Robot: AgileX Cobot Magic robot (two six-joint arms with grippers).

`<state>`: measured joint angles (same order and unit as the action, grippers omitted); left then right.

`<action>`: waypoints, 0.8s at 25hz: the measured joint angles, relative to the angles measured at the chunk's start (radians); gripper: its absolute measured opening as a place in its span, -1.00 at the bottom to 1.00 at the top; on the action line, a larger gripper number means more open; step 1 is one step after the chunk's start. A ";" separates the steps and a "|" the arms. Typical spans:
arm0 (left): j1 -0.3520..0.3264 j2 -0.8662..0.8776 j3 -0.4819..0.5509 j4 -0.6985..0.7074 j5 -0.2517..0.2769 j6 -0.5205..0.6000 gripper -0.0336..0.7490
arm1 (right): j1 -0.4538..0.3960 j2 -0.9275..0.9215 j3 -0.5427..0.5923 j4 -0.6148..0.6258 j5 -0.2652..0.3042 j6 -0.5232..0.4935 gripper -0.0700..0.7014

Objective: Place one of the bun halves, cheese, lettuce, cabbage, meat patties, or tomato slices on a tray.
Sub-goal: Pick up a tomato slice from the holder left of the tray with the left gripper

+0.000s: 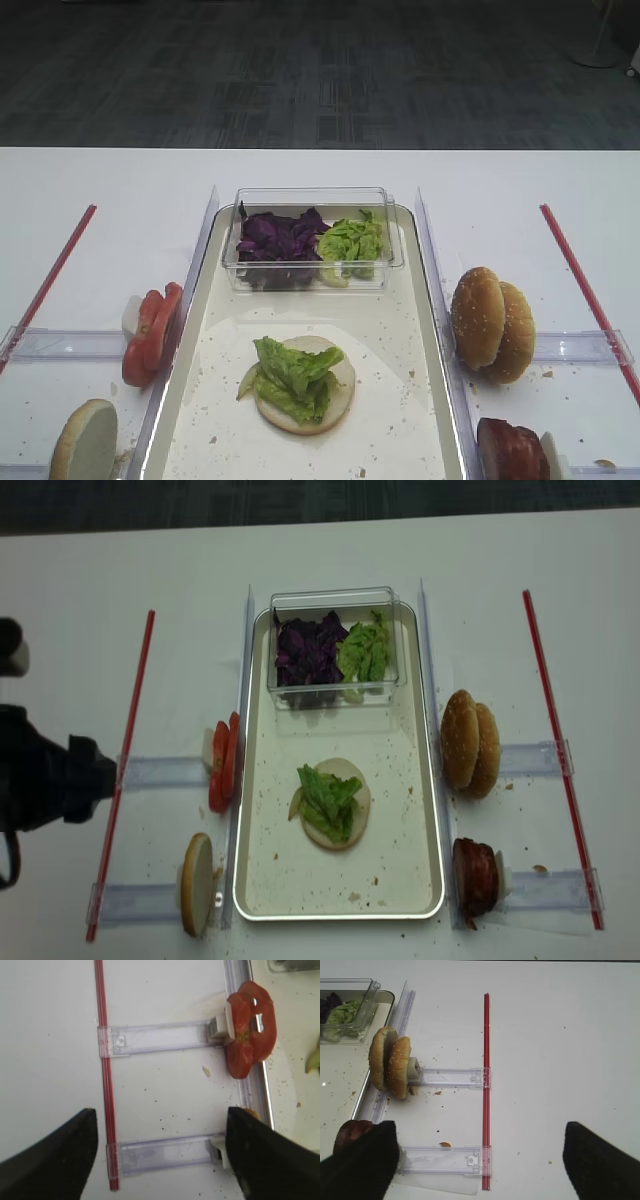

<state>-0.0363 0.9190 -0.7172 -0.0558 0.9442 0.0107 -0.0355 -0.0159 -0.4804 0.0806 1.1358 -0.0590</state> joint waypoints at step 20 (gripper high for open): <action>0.000 0.694 -0.346 0.002 0.014 0.044 0.34 | 0.000 0.000 0.000 0.000 0.000 0.000 0.94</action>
<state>-0.0363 1.6128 -1.0634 -0.0539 0.9584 0.0543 -0.0355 -0.0159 -0.4804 0.0806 1.1358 -0.0590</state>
